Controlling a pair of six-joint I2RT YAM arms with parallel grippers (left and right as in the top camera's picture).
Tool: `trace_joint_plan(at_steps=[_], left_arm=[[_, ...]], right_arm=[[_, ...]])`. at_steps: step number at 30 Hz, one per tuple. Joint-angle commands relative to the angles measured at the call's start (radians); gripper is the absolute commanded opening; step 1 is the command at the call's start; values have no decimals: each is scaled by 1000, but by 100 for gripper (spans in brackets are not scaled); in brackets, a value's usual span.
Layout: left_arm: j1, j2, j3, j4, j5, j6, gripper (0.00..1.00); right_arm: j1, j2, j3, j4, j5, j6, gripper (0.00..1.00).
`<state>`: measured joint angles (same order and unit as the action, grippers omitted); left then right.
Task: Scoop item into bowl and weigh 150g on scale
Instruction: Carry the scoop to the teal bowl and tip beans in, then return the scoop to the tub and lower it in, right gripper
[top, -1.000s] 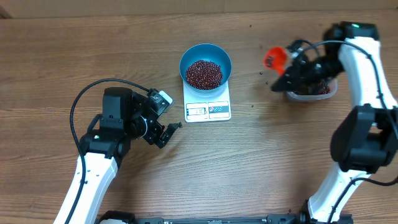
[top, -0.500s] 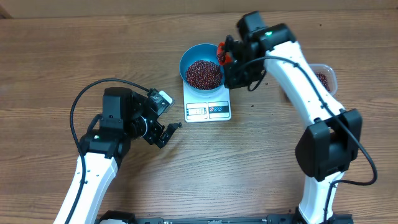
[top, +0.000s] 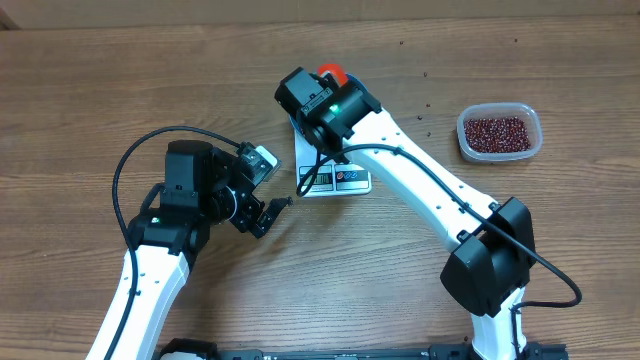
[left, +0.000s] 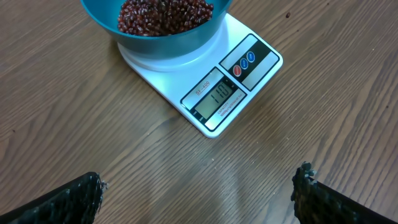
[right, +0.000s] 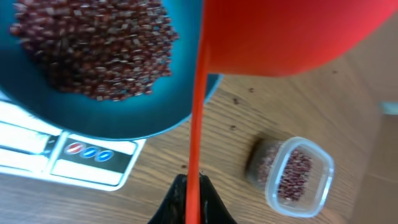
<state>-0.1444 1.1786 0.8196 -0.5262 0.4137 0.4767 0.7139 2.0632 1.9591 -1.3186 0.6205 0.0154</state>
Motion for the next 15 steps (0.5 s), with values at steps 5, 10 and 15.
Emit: trace_joint_plan(at_steps=[5, 10, 15], left_arm=[[-2, 0, 1, 3, -3, -10, 100], [-2, 0, 1, 3, -3, -10, 100], [-2, 0, 1, 3, -3, -10, 99]], right_arm=[[-9, -46, 32, 5, 2, 10, 4], [-54, -111, 32, -8, -125, 6, 4], [-230, -253, 32, -79, -305, 3, 4]])
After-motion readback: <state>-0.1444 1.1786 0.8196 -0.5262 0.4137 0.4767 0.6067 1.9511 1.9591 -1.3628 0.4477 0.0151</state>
